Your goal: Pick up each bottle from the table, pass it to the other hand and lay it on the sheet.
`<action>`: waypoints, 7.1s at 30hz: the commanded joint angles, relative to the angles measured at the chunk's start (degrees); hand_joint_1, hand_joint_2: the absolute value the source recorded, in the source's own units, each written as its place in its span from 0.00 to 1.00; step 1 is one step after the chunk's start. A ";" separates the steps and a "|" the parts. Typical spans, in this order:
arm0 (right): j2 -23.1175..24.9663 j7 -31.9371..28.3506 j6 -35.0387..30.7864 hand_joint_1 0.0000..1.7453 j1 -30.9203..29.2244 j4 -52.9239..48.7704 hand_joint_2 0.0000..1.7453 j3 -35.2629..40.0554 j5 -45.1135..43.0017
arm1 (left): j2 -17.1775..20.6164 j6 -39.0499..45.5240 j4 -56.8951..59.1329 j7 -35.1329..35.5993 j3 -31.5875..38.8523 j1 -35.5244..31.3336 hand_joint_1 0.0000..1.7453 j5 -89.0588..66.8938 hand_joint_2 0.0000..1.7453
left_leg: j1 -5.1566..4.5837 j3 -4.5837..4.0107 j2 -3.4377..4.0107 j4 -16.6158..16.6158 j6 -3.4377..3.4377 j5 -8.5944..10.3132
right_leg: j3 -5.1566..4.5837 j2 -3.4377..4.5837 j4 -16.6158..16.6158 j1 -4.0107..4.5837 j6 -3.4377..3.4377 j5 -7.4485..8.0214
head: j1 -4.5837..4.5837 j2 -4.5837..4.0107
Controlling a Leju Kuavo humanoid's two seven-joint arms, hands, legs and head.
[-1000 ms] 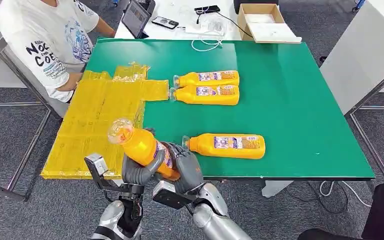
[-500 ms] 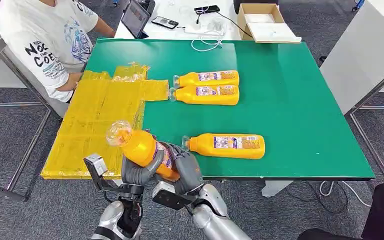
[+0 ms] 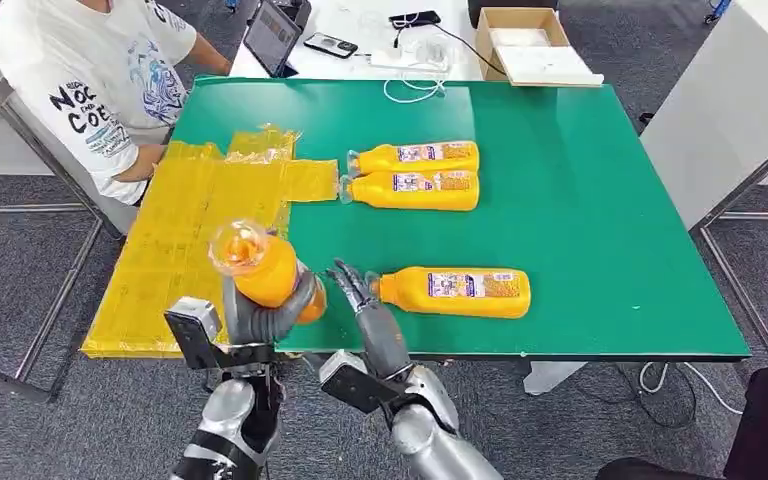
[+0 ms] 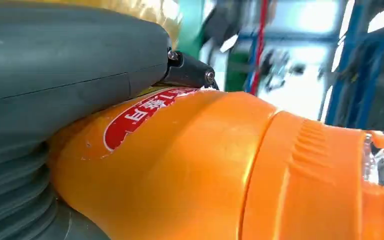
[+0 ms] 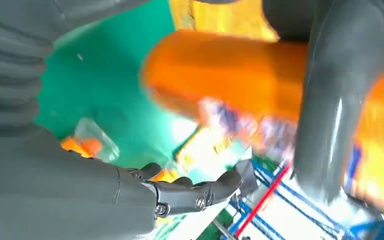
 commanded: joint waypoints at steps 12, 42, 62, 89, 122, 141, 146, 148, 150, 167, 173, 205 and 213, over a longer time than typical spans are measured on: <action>-1.82 -3.67 -7.67 0.00 1.86 -18.10 0.00 -2.35 -8.46 | 5.44 23.42 31.24 0.12 18.44 -24.04 1.00 -42.17 1.00 | -0.03 0.23 0.05 -0.05 0.04 -0.05 | 0.21 0.06 -0.02 0.00 -0.08 -0.03 | 0.02 0.00; -1.84 -3.67 -7.80 0.00 2.09 -21.98 0.00 -4.19 -13.86 | 13.85 8.98 57.40 26.34 18.93 -30.99 1.00 -86.70 1.00 | 0.01 0.17 0.09 -0.03 0.02 -0.06 | 0.15 0.06 -0.01 0.03 -0.09 -0.06 | 0.02 0.00; -0.63 -3.67 -5.94 0.00 0.73 -16.36 0.00 -5.26 -13.07 | 12.32 -4.88 57.87 22.67 25.84 -30.98 0.00 -77.48 0.00 | -0.04 0.52 0.05 -0.10 0.05 -0.08 | 0.54 0.07 -0.06 0.00 -0.12 -0.08 | 0.02 0.00; 0.18 -3.67 -2.20 0.00 -1.14 -10.12 0.00 -9.88 -14.42 | 10.83 -21.38 56.47 13.66 32.43 -32.01 0.00 -64.42 0.00 | -0.05 0.97 -0.17 -0.08 0.01 -0.01 | 1.02 -0.11 -0.02 -0.02 -0.10 -0.09 | 0.00 0.00; -16.53 22.69 13.72 0.00 -17.42 18.40 1.00 -3.68 11.58 | 5.87 23.42 6.86 -0.68 13.31 -8.93 0.00 -26.29 1.00 | -0.10 0.52 -0.29 -0.04 0.11 -0.03 | 0.71 -0.27 -0.08 -0.10 -0.03 -0.09 | 0.07 0.00; -17.67 23.17 16.01 0.00 -14.79 15.78 1.00 -3.82 11.79 | 6.12 23.42 10.44 -0.68 11.84 -10.19 0.00 -25.49 1.00 | -0.04 0.40 -0.22 -0.01 0.07 -0.04 | 0.53 -0.24 -0.06 -0.01 -0.08 -0.09 | 0.02 0.00; -18.85 23.61 16.90 0.00 -15.03 15.21 1.00 -3.92 11.73 | 6.24 23.42 11.50 -0.68 11.26 -10.30 0.00 -24.70 1.00 | -0.06 0.44 -0.22 -0.03 0.06 -0.05 | 0.56 -0.24 -0.06 -0.04 -0.09 -0.10 | 0.00 0.00; -19.17 23.95 17.47 0.00 -15.19 15.13 1.00 -3.92 11.68 | 6.33 23.42 11.64 -0.68 11.10 -10.35 0.00 -24.56 1.00 | -0.06 0.39 -0.28 -0.02 0.06 -0.01 | 0.52 -0.30 -0.04 -0.03 -0.08 -0.09 | 0.00 0.00; -19.17 23.95 17.47 0.00 -15.19 15.13 1.00 -3.92 11.68 | 6.33 23.42 11.64 -0.68 11.10 -10.35 0.00 -24.56 1.00 | -0.06 0.41 -0.23 -0.02 0.07 -0.02 | 0.52 -0.25 -0.05 -0.04 -0.07 -0.08 | 0.00 0.00; -27.91 29.21 27.21 0.00 -17.00 12.93 1.00 -2.72 11.12 | 6.81 23.42 15.20 -0.68 8.45 -10.40 0.00 -22.17 1.00 | -0.11 0.56 -0.35 -0.03 0.09 0.01 | 0.71 -0.31 -0.07 -0.14 -0.05 -0.07 | 0.00 0.00; -27.66 29.69 28.55 0.00 -16.43 14.81 1.00 -1.39 10.91 | 6.68 23.42 16.86 -0.68 7.19 -11.24 0.00 -21.46 1.00 | -0.10 0.70 -0.34 -0.06 0.07 -0.03 | 0.86 -0.34 -0.13 -0.09 -0.11 -0.09 | 0.00 0.00; -17.45 18.32 4.10 1.00 -5.44 1.41 1.00 -12.88 7.20 | 5.30 22.59 14.97 -0.68 3.46 -10.08 0.00 -16.63 1.00 | -0.03 0.59 0.05 0.00 0.05 -0.09 | 0.62 0.00 -0.06 0.00 -0.07 -0.06 | 0.00 0.00; -9.71 9.63 -6.05 1.00 3.70 -19.17 1.00 -25.10 2.90 | 1.99 10.91 19.99 -0.68 5.20 -9.29 0.00 -10.39 1.00 | -0.09 0.54 -0.11 0.01 0.05 -0.24 | 0.59 -0.06 0.01 -0.02 -0.16 -0.23 | 0.00 0.00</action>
